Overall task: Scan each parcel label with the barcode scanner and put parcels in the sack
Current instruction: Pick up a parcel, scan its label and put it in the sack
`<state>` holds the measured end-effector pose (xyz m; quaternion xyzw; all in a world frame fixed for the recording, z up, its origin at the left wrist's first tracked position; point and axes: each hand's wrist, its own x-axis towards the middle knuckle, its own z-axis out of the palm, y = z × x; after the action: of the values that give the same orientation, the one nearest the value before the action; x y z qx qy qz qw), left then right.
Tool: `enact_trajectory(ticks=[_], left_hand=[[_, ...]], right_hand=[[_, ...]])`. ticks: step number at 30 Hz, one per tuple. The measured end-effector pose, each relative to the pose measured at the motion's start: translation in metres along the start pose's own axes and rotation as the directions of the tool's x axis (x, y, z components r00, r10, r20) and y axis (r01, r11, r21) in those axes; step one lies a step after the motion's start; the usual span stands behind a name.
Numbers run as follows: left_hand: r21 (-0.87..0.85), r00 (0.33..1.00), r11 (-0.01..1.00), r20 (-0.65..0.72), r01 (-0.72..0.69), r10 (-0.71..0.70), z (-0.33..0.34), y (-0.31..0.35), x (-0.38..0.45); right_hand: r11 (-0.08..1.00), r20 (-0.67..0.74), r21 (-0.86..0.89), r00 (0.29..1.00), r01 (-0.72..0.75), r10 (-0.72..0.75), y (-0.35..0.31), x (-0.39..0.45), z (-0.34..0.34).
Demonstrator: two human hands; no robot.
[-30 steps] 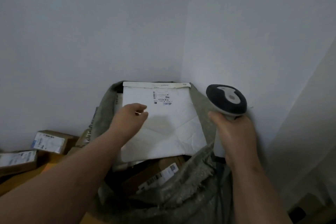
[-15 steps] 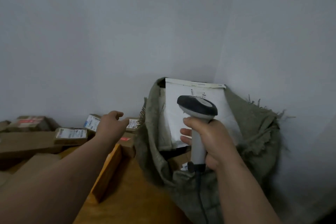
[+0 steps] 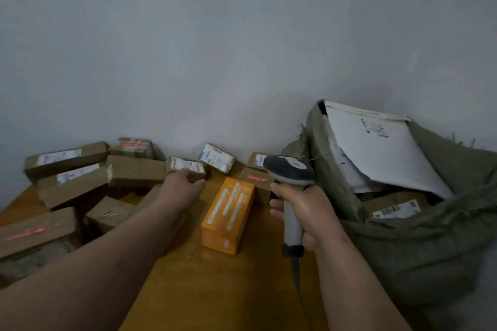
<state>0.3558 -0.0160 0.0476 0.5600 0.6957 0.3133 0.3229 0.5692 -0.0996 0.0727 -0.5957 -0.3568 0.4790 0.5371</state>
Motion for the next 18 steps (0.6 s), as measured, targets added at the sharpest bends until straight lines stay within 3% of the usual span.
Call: enact_trajectory(ticks=[10, 18], left_hand=[[-0.033, 0.985, 0.986, 0.065, 0.161, -0.159, -0.042, -0.102, 0.021], [-0.026, 0.955, 0.971, 0.186, 0.239, -0.23, -0.001, -0.113, 0.065]], right_hand=[[0.979, 0.038, -0.102, 0.983, -0.176, 0.18, 0.061, 0.017, 0.093], [0.934, -0.151, -0.155, 0.942, -0.323, 0.301, 0.105, 0.097, 0.112]])
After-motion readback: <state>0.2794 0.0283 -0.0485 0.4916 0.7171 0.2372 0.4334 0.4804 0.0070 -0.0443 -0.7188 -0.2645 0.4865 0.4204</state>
